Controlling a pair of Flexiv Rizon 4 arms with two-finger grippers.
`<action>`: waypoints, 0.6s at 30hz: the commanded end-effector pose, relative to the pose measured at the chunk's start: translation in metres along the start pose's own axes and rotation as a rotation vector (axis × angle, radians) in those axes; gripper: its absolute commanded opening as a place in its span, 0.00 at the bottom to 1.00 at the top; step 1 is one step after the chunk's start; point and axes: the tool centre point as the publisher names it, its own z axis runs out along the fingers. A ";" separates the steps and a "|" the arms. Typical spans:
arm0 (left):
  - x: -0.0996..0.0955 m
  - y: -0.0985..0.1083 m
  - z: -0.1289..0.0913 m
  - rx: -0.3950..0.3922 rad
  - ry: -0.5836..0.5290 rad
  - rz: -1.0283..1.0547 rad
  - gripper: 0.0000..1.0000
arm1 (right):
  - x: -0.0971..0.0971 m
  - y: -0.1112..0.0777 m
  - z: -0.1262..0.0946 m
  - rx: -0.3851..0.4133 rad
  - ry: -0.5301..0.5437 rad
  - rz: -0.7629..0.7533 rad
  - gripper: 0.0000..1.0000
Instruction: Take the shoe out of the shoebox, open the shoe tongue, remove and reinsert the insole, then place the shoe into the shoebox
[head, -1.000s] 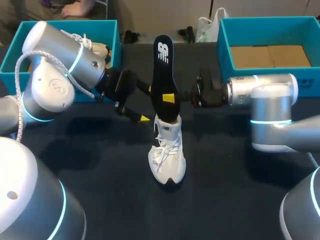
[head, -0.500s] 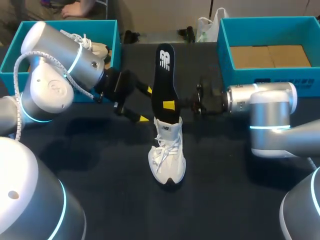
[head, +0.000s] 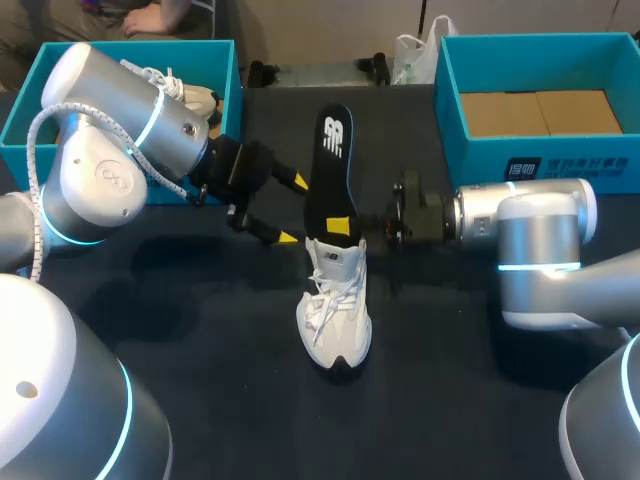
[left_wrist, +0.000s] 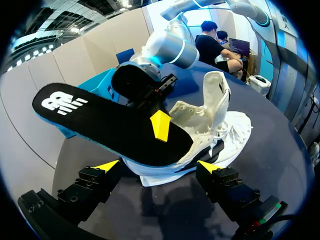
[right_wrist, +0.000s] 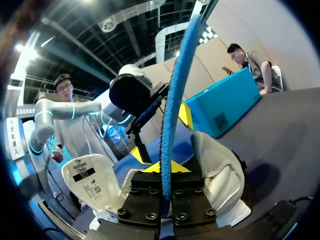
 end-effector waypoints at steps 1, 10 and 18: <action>0.000 0.000 0.000 -0.002 0.001 0.000 1.00 | 0.008 -0.013 0.001 -0.015 -0.025 0.004 0.00; 0.000 0.000 0.000 -0.002 0.001 0.000 1.00 | 0.006 -0.002 -0.004 -0.019 -0.053 -0.032 0.00; 0.000 0.000 0.000 -0.002 0.001 0.000 1.00 | 0.005 0.016 -0.003 0.014 -0.056 -0.078 0.30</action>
